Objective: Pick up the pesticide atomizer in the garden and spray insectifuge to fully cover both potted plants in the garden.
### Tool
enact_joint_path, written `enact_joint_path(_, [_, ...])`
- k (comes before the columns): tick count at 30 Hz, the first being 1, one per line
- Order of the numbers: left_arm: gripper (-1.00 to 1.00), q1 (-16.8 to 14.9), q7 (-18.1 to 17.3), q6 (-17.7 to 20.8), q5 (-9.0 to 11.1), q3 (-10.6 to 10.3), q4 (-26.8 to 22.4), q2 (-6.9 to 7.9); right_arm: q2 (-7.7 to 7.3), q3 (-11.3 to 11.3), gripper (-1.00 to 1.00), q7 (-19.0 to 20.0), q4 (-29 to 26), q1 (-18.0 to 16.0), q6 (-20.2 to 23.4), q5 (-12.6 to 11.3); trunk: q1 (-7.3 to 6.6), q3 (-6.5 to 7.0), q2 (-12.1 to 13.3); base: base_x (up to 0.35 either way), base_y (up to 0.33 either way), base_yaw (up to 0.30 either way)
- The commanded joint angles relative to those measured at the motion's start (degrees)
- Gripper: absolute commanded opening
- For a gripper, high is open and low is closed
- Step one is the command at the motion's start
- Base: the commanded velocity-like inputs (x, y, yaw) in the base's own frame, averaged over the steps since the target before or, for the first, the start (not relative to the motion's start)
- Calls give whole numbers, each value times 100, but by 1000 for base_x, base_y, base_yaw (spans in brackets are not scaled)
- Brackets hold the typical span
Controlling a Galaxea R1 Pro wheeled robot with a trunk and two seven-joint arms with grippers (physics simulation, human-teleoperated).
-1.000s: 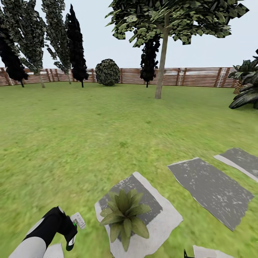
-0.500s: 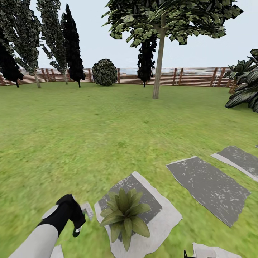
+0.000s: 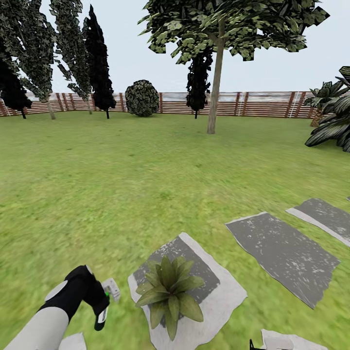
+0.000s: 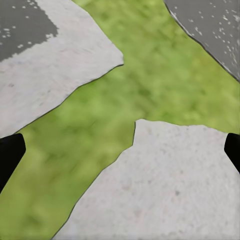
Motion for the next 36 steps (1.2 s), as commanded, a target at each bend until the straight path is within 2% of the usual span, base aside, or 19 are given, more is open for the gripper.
enact_joint_path(1, [-100,-3,-32,43,10,60,-10,-4,0,-33,100,-24,10,-6,-22,61,-1,-5,-2,0,0,0])
enact_joint_path(4, [-100,-4,-32,40,54,122,-14,-2,-1,-34,100,-25,10,-6,-21,54,-1,-7,-2,0,0,0])
enact_joint_path(20, [-100,-6,6,39,57,145,-44,8,-1,-34,100,-25,10,-6,-24,54,350,-432,-644,0,0,0])
enact_joint_path(25, [-100,-6,359,47,80,148,-40,14,-6,-34,100,-25,10,-6,-28,52,460,-567,-845,0,0,0])
enact_joint_path(29, [-100,-6,409,48,151,151,-14,7,-10,-34,100,-25,3,-6,-43,50,548,-675,-1005,0,0,0])
enact_joint_path(30, [-100,-6,413,48,186,154,2,2,-31,-34,100,-25,2,-6,-84,47,570,-700,-1045,0,0,0])
enact_joint_path(32, [-100,-6,418,48,250,164,20,-6,-133,-41,100,-20,1,-6,-612,37,614,-750,-1125,0,0,0])
enact_joint_path(36, [-100,-5,424,48,261,172,28,-41,-185,-35,100,-17,1,-6,-962,35,636,-781,-1165,0,0,0])
